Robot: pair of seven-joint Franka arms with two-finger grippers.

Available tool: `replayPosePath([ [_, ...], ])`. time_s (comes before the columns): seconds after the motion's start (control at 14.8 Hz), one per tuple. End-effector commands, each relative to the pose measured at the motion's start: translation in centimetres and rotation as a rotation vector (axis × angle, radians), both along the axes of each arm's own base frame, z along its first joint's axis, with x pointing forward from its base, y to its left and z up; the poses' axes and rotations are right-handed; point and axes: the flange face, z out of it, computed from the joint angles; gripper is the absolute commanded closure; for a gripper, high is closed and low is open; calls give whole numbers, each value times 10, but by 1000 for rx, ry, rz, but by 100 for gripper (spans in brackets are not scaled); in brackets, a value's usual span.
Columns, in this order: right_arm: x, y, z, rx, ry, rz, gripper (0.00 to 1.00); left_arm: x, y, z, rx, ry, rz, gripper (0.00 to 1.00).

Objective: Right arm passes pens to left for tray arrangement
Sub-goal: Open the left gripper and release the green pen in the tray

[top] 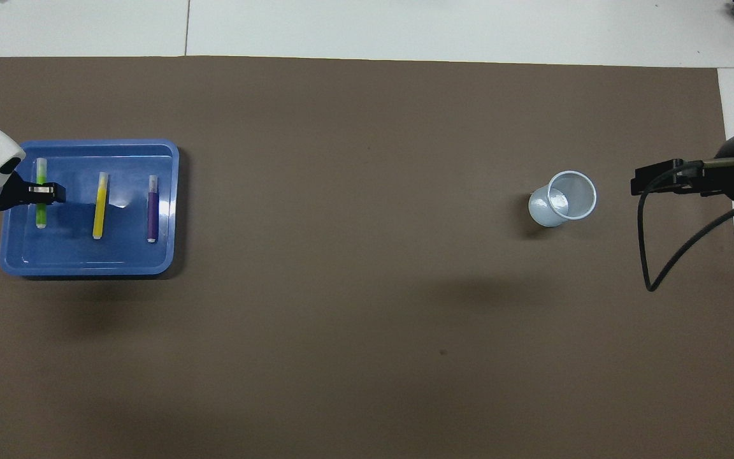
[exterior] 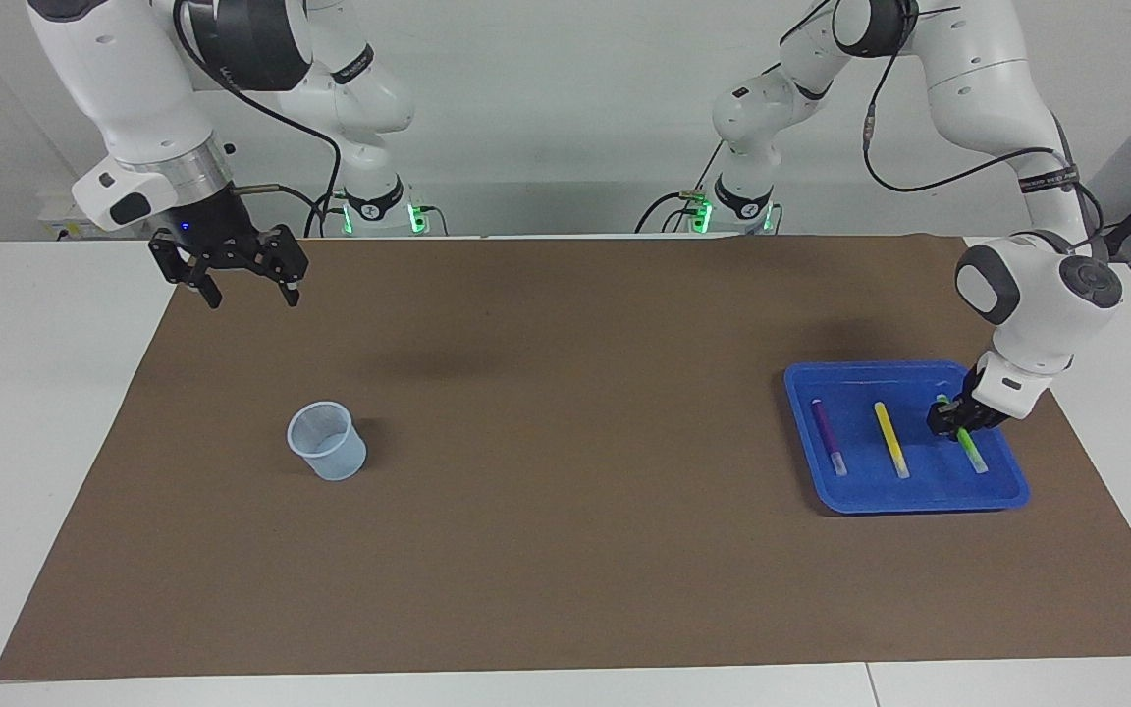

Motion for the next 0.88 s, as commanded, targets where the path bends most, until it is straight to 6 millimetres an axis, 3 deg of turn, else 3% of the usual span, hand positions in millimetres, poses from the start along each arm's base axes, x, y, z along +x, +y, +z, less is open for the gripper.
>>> replayPosePath([
  [0.0,-9,0,-4,-22,5,6,0,-14,2,-9,17,-21,-17,100],
  [0.47,-10,2,-4,-23,-4,13,0,-21,-2,-19,15,-26,-13,100],
  [0.61,-9,-21,6,-17,-24,-22,0,-21,-6,-19,15,-25,-18,100],
  [0.68,-9,-30,10,-18,-33,-41,0,-21,-7,-19,15,-25,-20,90],
  [0.81,-13,-33,17,-22,-37,-51,0,-21,-6,-19,15,-25,-20,85],
])
